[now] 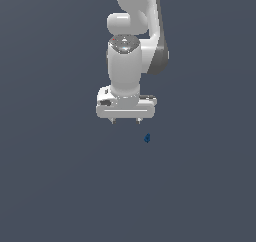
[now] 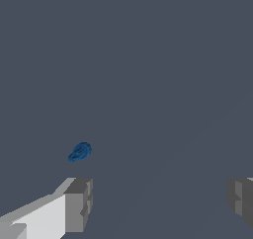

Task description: Pick up the object and move it to a goal position.

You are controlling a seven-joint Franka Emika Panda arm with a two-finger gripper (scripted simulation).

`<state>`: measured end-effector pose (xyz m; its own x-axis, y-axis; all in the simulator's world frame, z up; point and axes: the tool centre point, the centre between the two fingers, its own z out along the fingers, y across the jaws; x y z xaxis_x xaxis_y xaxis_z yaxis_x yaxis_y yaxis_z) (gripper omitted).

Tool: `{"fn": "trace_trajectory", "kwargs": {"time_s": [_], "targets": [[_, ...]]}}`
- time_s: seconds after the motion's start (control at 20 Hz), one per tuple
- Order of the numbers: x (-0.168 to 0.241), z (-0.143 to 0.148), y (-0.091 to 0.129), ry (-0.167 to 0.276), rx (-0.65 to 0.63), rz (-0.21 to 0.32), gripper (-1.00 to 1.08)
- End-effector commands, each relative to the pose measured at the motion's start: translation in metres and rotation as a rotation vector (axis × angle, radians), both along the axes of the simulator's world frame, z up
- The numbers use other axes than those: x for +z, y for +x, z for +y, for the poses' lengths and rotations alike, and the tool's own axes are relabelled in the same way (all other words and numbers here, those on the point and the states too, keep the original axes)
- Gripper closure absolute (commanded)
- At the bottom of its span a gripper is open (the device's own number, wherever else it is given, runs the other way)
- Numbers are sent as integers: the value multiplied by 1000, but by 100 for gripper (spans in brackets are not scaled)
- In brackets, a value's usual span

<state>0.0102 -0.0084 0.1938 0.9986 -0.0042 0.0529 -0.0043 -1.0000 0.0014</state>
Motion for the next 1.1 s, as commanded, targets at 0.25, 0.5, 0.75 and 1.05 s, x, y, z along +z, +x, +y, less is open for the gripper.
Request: {"fn": "trace_trajectory", "kwargs": {"time_s": [0.25, 0.5, 0.75, 1.05], "targets": [[-7, -9, -4, -5, 1, 21, -92], [-13, -21, -10, -9, -7, 45, -92], [-14, -18, -9, -9, 6, 43, -92], [-23, -7, -9, -14, 83, 46, -92]]}}
